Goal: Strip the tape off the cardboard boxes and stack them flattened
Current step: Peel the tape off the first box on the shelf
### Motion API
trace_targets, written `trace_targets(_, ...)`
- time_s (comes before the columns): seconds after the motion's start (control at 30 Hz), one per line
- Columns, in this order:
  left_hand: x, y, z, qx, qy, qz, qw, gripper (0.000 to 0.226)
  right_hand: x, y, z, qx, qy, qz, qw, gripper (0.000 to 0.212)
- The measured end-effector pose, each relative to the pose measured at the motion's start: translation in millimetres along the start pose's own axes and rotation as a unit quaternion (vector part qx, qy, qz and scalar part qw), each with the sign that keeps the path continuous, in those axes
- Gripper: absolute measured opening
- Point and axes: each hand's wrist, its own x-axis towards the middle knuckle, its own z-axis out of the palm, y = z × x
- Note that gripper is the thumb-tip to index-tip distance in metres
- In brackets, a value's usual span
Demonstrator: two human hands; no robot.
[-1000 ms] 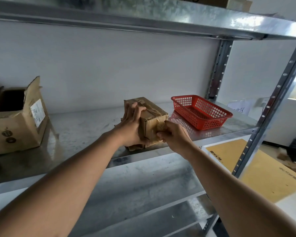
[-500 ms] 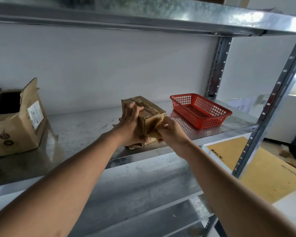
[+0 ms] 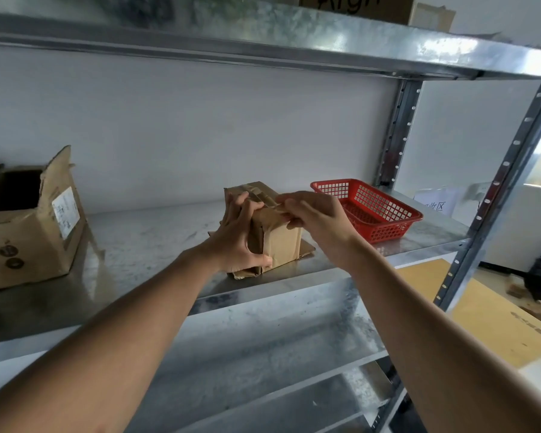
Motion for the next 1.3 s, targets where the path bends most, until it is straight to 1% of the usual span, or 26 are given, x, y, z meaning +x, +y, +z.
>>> trace_targets(0.03,-1.3,1.4,-1.7,-0.020,-0.002,-0.009,1.000,0.113,-1.0,1.4,-1.1,-0.097,-0.032,-0.032,0.994,0.028)
trace_targets(0.07,-2.2,3.3,-3.3,-0.040,-0.003,-0.018,0.999,0.110,-1.1,4.9,-1.3,-0.205,-0.055,-0.053,0.976,0.045)
trace_targets(0.1,-3.1,5.2,-4.6,-0.055,-0.005,-0.026,0.998,0.107,0.0,9.2,-0.8,-0.303,-0.060,-0.067,0.949,0.058)
trace_targets(0.13,-3.4,6.7,-5.4,-0.063,-0.006,-0.031,0.998,0.105,2.1,11.9,-0.3,-0.376,-0.046,-0.087,0.921,0.061)
trace_targets(0.17,-3.9,7.5,-5.8,-0.065,-0.006,-0.030,0.997,0.101,4.7,13.4,0.6,-0.411,-0.024,-0.115,0.904,0.054)
trace_targets(0.2,-4.2,8.2,-5.8,-0.061,-0.005,-0.025,0.998,0.095,7.7,13.9,0.0,-0.425,-0.005,-0.142,0.894,0.043)
trace_targets(0.27,-4.2,8.0,-5.7,-0.049,-0.003,-0.018,0.999,0.081,13.6,11.5,0.2,-0.445,-0.007,-0.182,0.877,0.025)
trace_targets(0.33,-2.8,7.2,-5.4,-0.040,-0.003,-0.015,0.999,0.073,15.7,8.8,2.9,-0.442,-0.037,-0.205,0.872,0.014)
trace_targets(0.4,-1.8,6.6,-6.5,-0.042,-0.013,-0.010,0.999,0.066,15.0,6.0,6.1,-0.427,-0.030,-0.206,0.880,0.006)
trace_targets(0.47,-1.4,4.7,-9.6,-0.038,-0.034,0.007,0.999,0.060,18.6,5.1,6.6,-0.444,0.004,-0.194,0.875,0.012)
trace_targets(0.53,-2.3,3.7,-14.2,-0.033,-0.055,0.015,0.998,0.058,24.0,2.1,7.1,-0.468,0.020,-0.177,0.866,0.016)
trace_targets(0.63,-0.9,4.0,-20.0,-0.023,-0.062,0.033,0.997,0.052,31.2,-3.5,7.2,-0.457,0.032,-0.155,0.875,0.020)
trace_targets(0.8,0.4,1.9,-30.0,0.010,-0.071,0.047,0.996,0.067,42.6,-6.9,10.7,-0.484,0.039,-0.123,0.865,0.021)
trace_targets(0.87,-1.7,0.7,-34.0,0.023,-0.047,0.070,0.996,0.063,46.5,-6.8,10.8,-0.455,0.040,-0.102,0.884,0.021)
trace_targets(0.93,-5.8,-0.7,-35.6,0.033,0.015,0.089,0.995,0.057,48.2,-7.1,6.8,-0.394,0.033,-0.082,0.915,0.019)
trace_targets(0.97,-8.6,-1.2,-35.4,0.024,0.049,0.101,0.993,0.053,49.2,-6.4,3.3,-0.358,0.014,-0.075,0.931,0.016)
trace_targets(1.03,-13.9,-1.2,-34.8,-0.006,0.106,0.131,0.986,0.047,48.2,-4.5,-3.2,-0.285,-0.065,-0.060,0.955,0.007)
trace_targets(1.07,-16.5,-0.5,-34.6,-0.020,0.125,0.146,0.981,0.043,45.8,-5.0,-4.6,-0.264,-0.101,-0.047,0.958,0.014)
trace_targets(1.1,-18.8,0.8,-33.7,-0.030,0.140,0.162,0.976,0.040,43.5,-5.1,-5.5,-0.260,-0.125,-0.033,0.957,0.027)
trace_targets(1.17,-22.3,3.4,-30.6,-0.030,0.170,0.186,0.967,0.039,42.2,-4.4,-6.3,-0.298,-0.136,-0.034,0.944,0.048)
trace_targets(1.2,-23.8,4.4,-29.0,-0.026,0.184,0.184,0.965,0.043,42.2,-4.8,-6.2,-0.327,-0.133,-0.040,0.935,0.051)
trace_targets(1.23,-25.3,5.0,-27.5,-0.022,0.196,0.173,0.965,0.047,43.0,-5.2,-6.9,-0.349,-0.134,-0.047,0.926,0.047)
trace_targets(1.3,-28.0,4.9,-25.3,-0.014,0.207,0.153,0.966,0.047,45.1,-5.1,-9.0,-0.359,-0.136,-0.074,0.920,0.020)
